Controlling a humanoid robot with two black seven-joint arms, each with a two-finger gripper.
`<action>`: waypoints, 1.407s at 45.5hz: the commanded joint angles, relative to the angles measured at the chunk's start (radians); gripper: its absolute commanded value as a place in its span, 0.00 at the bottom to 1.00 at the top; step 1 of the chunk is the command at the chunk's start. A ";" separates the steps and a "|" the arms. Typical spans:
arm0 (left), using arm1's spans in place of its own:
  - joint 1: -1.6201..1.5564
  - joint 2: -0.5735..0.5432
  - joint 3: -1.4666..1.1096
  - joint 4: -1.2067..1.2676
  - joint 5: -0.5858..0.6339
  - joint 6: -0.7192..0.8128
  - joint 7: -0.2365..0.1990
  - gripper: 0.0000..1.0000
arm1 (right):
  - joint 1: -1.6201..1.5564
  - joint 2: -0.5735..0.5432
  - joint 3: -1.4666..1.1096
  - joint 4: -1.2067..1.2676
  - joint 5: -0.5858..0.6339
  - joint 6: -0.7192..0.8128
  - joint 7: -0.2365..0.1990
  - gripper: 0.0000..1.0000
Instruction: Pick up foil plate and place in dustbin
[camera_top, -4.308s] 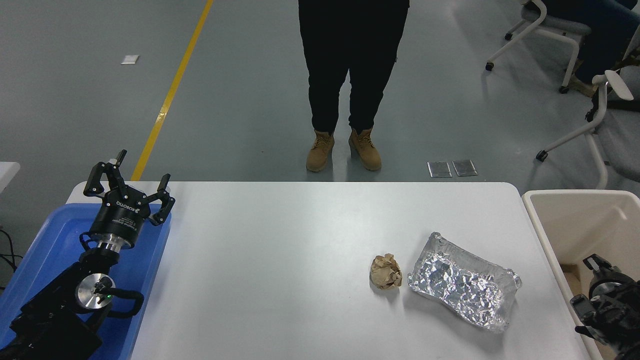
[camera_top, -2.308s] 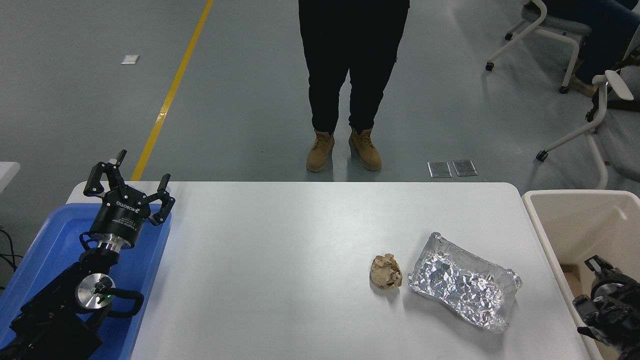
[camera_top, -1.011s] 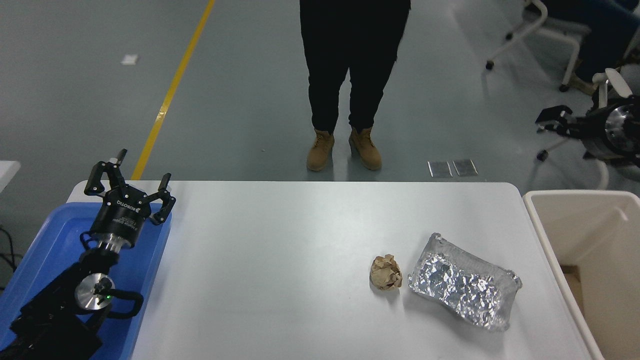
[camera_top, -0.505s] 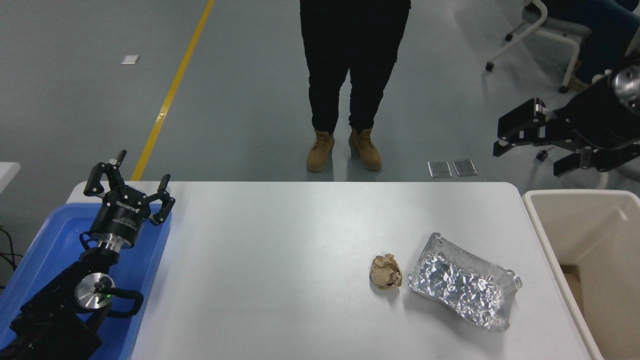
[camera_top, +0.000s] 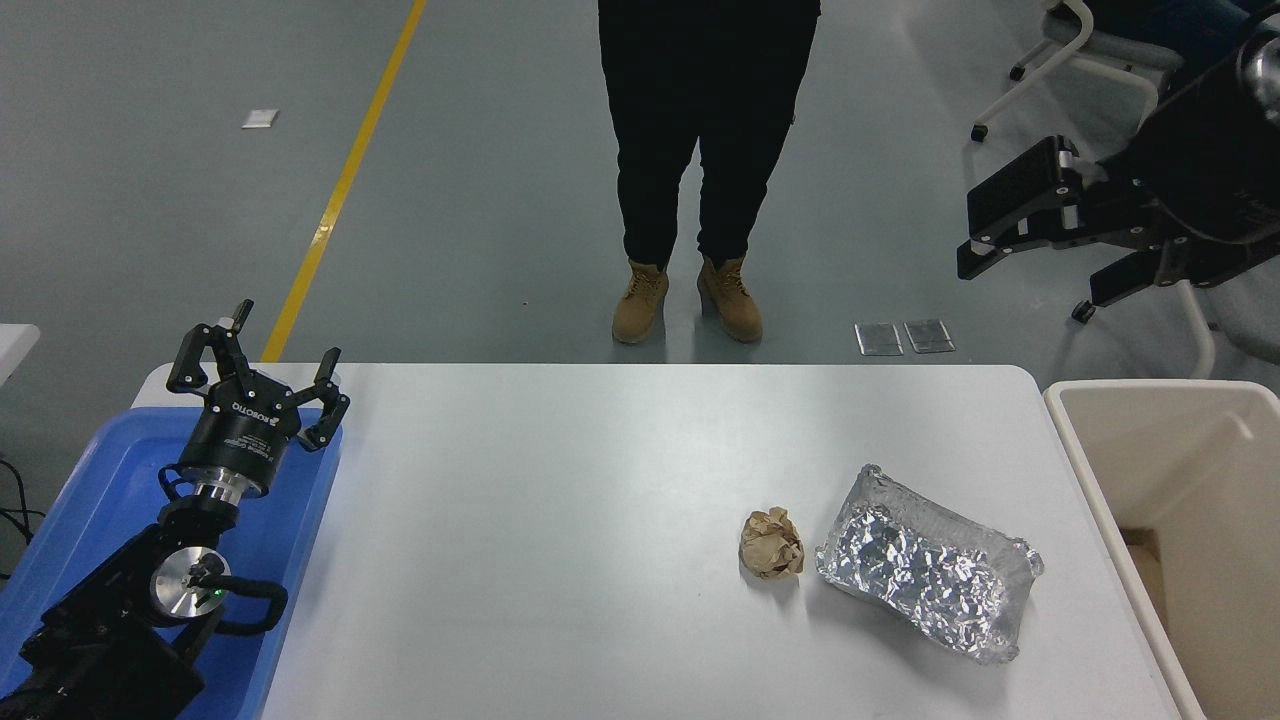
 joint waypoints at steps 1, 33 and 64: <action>0.000 0.000 0.001 0.001 0.000 0.001 -0.002 0.98 | -0.056 -0.004 -0.003 0.002 -0.017 0.005 0.000 1.00; 0.000 0.002 0.001 0.001 0.000 0.001 -0.002 0.98 | -0.910 -0.139 0.121 -0.276 -0.215 -0.328 0.000 1.00; 0.000 0.000 0.001 0.000 0.000 0.001 -0.002 0.98 | -1.475 -0.118 0.449 -0.552 -0.245 -0.478 0.005 1.00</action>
